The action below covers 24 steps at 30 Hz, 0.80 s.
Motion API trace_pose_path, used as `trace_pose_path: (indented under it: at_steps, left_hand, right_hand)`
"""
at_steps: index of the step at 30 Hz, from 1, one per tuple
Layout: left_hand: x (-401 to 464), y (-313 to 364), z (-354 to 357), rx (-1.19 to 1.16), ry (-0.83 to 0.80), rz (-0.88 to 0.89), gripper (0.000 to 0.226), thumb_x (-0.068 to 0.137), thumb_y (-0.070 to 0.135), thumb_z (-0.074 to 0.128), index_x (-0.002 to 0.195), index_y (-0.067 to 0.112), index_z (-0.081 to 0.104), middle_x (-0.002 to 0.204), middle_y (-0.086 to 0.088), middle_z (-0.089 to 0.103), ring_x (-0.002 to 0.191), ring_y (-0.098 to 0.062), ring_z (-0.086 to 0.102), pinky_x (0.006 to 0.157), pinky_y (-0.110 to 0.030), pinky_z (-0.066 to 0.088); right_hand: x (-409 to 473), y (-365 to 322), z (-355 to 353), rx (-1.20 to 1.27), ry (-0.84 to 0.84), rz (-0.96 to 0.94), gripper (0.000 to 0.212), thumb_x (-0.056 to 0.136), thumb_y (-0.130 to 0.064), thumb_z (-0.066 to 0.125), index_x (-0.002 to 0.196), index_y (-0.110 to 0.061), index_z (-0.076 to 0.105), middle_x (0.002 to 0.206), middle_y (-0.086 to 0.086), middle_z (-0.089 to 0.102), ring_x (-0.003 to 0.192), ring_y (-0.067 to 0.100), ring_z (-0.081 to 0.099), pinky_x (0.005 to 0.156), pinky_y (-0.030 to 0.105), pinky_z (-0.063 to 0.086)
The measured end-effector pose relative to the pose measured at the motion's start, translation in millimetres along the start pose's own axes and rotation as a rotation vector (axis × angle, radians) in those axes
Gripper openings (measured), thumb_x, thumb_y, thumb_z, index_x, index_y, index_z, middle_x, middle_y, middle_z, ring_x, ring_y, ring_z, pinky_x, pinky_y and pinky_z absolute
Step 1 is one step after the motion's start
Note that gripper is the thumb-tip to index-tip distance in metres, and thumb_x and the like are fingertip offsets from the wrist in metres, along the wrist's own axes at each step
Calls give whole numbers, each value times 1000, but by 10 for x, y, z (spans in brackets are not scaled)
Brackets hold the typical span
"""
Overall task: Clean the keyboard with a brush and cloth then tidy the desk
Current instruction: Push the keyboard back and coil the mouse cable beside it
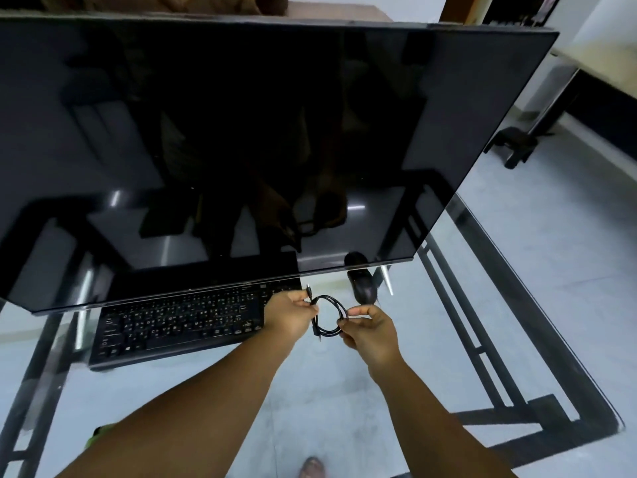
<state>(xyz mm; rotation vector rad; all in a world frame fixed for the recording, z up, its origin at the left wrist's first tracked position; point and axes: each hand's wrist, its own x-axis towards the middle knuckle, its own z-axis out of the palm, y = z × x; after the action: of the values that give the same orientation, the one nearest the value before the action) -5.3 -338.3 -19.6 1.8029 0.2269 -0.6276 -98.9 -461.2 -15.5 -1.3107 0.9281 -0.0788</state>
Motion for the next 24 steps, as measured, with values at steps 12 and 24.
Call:
trace_pose_path:
  at_steps: [12, 24]
  left_hand:
    - [383, 45, 433, 273, 117, -18, 15, 79, 16, 73, 93, 22, 70, 90, 5, 71, 77, -14, 67, 62, -23, 52]
    - [353, -50, 364, 415, 221, 155, 30, 89, 11, 58, 117, 18, 66, 123, -2, 63, 98, -18, 64, 75, -22, 49]
  right_hand:
    - [585, 218, 23, -104, 214, 104, 14, 72, -5, 68, 85, -9, 66, 65, 4, 70, 58, 18, 65, 67, 33, 57]
    - [708, 167, 181, -127, 286, 81, 14, 74, -10, 69, 79, -23, 69, 62, -4, 70, 68, 20, 72, 66, 31, 59]
